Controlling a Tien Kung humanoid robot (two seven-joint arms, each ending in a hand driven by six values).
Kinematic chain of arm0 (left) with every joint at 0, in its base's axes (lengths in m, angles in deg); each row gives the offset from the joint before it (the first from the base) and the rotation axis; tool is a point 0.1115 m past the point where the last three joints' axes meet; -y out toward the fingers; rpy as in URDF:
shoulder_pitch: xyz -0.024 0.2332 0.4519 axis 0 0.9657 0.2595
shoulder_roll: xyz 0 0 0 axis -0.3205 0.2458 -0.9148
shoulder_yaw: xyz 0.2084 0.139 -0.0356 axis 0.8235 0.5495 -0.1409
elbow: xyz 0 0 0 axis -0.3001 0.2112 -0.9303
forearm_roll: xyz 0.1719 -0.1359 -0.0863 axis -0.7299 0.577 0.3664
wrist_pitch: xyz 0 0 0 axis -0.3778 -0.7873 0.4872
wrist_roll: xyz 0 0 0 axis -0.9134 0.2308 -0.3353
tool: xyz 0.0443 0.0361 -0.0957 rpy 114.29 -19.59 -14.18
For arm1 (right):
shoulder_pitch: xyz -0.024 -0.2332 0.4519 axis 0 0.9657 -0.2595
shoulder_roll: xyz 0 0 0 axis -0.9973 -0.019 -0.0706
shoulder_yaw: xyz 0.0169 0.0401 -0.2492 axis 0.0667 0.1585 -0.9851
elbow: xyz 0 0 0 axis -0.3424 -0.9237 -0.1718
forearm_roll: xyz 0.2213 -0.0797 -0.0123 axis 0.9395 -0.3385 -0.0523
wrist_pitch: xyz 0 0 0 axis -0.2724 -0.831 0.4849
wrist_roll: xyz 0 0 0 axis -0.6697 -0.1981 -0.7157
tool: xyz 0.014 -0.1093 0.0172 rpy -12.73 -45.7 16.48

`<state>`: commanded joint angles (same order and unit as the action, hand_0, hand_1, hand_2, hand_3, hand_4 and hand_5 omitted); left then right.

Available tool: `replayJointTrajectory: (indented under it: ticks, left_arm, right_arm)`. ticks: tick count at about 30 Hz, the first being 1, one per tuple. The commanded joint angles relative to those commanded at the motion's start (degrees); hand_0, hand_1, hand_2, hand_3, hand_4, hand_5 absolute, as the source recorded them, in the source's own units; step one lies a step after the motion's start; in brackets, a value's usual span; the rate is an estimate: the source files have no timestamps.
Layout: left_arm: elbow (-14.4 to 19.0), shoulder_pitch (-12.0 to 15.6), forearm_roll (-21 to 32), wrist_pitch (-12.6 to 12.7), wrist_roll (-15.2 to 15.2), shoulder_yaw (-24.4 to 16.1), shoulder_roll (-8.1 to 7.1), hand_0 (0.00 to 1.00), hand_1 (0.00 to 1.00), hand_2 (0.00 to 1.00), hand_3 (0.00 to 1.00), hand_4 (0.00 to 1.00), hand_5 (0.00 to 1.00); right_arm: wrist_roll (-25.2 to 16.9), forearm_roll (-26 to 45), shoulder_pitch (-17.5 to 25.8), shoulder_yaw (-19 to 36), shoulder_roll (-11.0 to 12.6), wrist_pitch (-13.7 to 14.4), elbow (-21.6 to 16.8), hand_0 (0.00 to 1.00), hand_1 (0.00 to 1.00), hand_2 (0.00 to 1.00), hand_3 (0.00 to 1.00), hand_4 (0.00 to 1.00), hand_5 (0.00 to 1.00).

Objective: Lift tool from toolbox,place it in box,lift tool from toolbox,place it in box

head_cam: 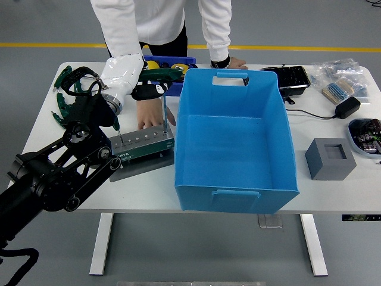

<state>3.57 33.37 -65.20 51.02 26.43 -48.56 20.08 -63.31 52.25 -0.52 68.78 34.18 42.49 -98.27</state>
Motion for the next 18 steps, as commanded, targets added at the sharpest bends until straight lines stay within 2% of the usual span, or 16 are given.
replayJointTrajectory:
  ticks: [9,18]
  left_arm:
    - [3.72,-0.15,-0.42,-2.37,-0.62,-1.18,-1.34,0.05,0.002,0.053,0.124,0.796,0.679]
    - [8.86,-2.46,-1.18,-4.8,-2.44,-0.92,-2.39,0.05,0.002,0.053,0.124,0.795,0.678]
  right_arm:
    - [0.01,0.03,0.12,0.0,-0.12,-0.01,0.0,0.703,0.679,0.738,0.625,0.886,0.775]
    - [0.02,-0.01,0.2,0.0,-0.14,0.01,-0.01,0.703,0.679,0.738,0.625,0.885,0.775]
